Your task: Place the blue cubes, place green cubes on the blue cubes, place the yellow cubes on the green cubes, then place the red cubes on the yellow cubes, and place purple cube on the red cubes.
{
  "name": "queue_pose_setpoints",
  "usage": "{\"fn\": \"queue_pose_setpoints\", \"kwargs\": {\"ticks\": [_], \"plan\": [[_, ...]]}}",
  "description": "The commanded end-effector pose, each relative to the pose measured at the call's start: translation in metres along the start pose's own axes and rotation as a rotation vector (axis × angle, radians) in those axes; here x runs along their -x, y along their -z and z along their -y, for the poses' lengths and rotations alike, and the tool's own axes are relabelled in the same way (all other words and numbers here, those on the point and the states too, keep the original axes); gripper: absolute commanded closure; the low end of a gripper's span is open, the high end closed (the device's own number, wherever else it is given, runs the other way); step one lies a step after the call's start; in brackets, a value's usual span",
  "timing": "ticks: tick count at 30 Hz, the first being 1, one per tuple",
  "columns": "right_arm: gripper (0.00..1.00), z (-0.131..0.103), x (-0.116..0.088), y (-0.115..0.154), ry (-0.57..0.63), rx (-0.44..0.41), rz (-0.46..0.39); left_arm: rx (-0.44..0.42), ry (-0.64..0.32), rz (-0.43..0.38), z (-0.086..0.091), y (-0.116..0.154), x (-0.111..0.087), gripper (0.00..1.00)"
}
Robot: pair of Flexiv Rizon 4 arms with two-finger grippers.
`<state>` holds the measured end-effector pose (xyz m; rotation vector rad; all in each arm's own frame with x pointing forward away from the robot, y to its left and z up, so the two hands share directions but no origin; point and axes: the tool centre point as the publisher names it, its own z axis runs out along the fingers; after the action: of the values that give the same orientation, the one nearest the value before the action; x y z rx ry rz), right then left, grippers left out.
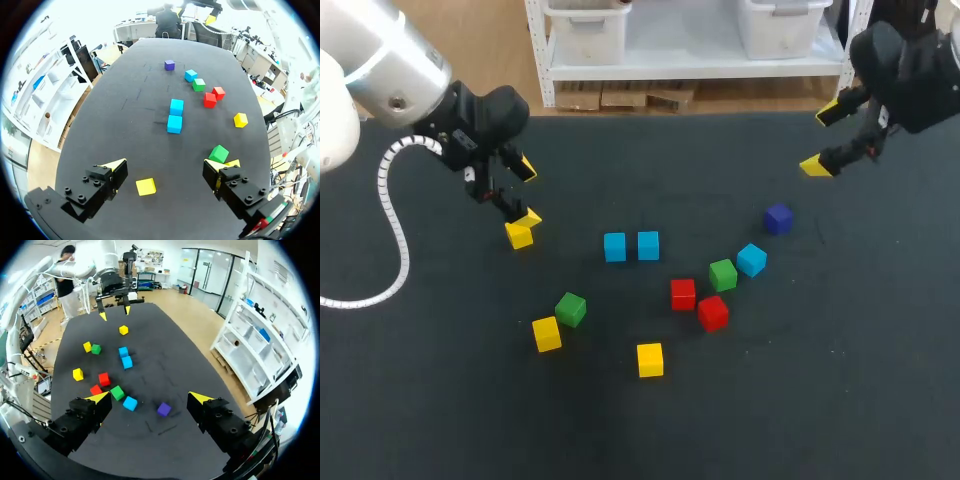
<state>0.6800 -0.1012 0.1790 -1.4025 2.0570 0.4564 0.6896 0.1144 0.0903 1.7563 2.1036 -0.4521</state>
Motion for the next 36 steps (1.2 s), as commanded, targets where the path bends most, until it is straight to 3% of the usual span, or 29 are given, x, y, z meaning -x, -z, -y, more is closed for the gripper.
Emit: {"fn": "queue_pose_setpoints", "kwargs": {"ticks": [1, 9, 13, 18, 26, 31, 36], "plan": [[0.0, 0.006, 0.001, -0.001, 0.002, 0.158, 0.004, 0.001, -0.002, 0.004, 0.0, 0.0, -0.001, 0.0], [0.0, 0.006, 0.001, -0.001, 0.002, 0.158, 0.004, 0.001, -0.002, 0.004, 0.0, 0.0, -0.001, 0.0], [0.0, 0.014, 0.002, -0.011, 0.264, 0.144, -0.084, 0.001, -0.002, 0.004, 0.0, 0.0, -0.001, 0.0], [0.0, 0.01, 0.001, -0.026, 0.52, 0.224, -0.156, 0.001, -0.002, 0.004, 0.0, 0.0, -0.001, 0.0], [0.0, 0.0, -0.016, -0.046, 0.765, 0.384, -0.105, 0.001, -0.002, 0.004, 0.0, 0.0, -0.001, 0.0], [0.0, -0.01, -0.033, -0.059, 0.91, 0.499, -0.11, 0.001, -0.002, 0.004, 0.0, 0.0, -0.001, 0.0], [0.0, -0.019, -0.044, -0.075, 0.991, 0.554, -0.131, 0.001, -0.002, 0.004, 0.0, 0.0, -0.001, 0.0]]}}
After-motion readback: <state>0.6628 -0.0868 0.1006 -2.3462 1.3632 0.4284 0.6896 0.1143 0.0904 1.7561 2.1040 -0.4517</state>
